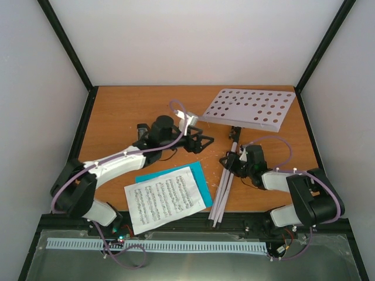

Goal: Pack up the instrument practice props

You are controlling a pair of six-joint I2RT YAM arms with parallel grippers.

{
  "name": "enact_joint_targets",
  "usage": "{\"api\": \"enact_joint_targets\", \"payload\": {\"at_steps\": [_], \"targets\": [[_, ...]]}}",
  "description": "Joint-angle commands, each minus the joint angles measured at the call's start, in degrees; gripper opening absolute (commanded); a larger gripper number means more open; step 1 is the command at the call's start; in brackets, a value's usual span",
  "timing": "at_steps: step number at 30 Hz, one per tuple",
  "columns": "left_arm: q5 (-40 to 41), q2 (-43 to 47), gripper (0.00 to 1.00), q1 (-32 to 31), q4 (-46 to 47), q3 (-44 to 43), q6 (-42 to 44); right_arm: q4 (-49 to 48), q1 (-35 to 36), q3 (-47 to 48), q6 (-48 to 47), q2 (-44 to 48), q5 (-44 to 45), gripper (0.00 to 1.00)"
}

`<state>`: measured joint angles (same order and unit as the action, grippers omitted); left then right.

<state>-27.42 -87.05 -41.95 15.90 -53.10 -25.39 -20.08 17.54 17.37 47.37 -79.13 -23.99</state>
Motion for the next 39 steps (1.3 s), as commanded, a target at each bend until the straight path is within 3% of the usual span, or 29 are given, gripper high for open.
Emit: {"api": "enact_joint_targets", "payload": {"at_steps": [1, 5, 11, 16, 20, 25, 30, 34, 37, 39], "targets": [[2.68, 6.16, 0.92, 4.76, -3.02, 2.13, 4.37, -8.00, -1.37, 3.60, -13.98, -3.35, 6.17, 0.35], [3.90, 11.17, 0.97, 7.80, -6.72, 2.73, 5.27, -5.55, -1.93, 5.70, -15.23, -3.77, 6.15, 0.49], [5.23, 16.32, 1.00, 12.48, -11.93, 1.87, 6.53, 0.28, -2.02, 6.44, -16.15, -0.39, 8.82, 0.80], [4.85, 19.01, 1.00, 14.34, -14.34, 0.70, 8.36, 11.46, -2.11, 7.56, -17.47, 6.03, 13.99, 0.99], [4.99, 18.93, 0.99, 14.64, -17.50, -2.44, 9.66, 20.88, -2.21, 8.19, -17.85, 13.75, 19.63, 1.00], [1.23, 15.66, 1.00, 18.68, -21.27, -9.87, 9.76, 29.52, -2.21, 14.19, -22.14, 21.88, 19.52, 1.00], [-4.85, 10.99, 0.99, 31.14, -23.34, -18.23, 8.37, 34.86, -3.34, 28.21, -28.21, 19.95, 15.79, 1.00], [-10.77, 9.15, 0.99, 46.64, -23.16, -21.06, 5.64, 36.46, -10.19, 37.33, -31.76, 15.75, 11.97, 1.00], [-12.72, 8.68, 0.99, 59.33, -21.47, -18.01, 2.96, 36.40, -17.04, 38.70, -34.41, 16.21, 10.65, 1.00], [-9.94, 9.90, 1.00, 65.80, -18.30, -11.63, 1.32, 34.47, -21.34, 35.97, -35.47, 18.97, 11.53, 1.00]]}}
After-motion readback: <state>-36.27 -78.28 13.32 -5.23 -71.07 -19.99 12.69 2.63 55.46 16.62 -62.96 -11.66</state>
